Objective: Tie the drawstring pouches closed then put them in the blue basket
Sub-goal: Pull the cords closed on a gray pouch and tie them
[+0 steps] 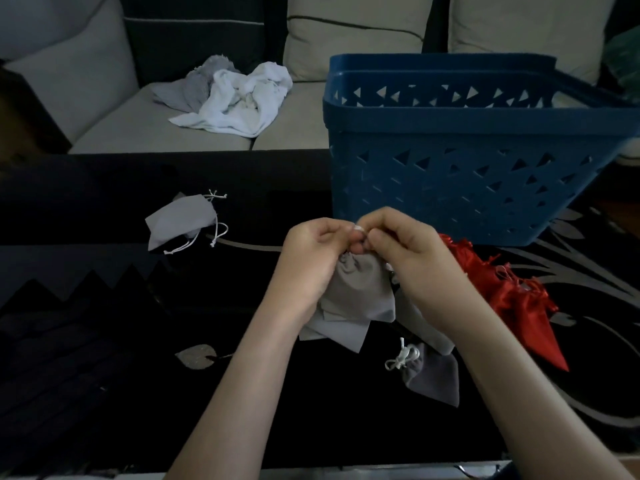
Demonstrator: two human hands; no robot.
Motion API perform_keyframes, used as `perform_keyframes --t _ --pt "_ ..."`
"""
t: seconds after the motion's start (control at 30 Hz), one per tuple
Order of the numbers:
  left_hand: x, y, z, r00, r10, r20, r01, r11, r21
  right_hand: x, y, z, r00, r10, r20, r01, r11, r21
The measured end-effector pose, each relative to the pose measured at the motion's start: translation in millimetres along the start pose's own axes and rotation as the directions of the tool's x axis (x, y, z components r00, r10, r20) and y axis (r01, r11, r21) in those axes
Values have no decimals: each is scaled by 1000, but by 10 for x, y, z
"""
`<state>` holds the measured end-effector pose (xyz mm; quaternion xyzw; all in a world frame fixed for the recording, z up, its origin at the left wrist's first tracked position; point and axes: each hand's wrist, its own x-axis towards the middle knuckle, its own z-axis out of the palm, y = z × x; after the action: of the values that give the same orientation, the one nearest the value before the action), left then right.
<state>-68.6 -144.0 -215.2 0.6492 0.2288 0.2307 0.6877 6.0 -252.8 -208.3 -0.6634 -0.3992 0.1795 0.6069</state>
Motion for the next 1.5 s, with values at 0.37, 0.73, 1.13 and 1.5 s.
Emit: perform_keyframes --t 0.37,0.73,1.13,1.5 --pt "-50 -8 18 995 102 20 -103 992 74 32 89 39 988 -100 -113 82 984 -160" --pt "-57 -74 45 974 208 -87 -186 960 208 10 33 22 990 -107 -97 70 941 -331" --pt "-32 -43 31 999 -50 -11 50 999 20 19 111 67 961 -211 -179 71 813 -578" --pt "-13 -56 45 998 -56 38 58 997 -44 61 34 -52 991 52 -121 -89 942 -324"
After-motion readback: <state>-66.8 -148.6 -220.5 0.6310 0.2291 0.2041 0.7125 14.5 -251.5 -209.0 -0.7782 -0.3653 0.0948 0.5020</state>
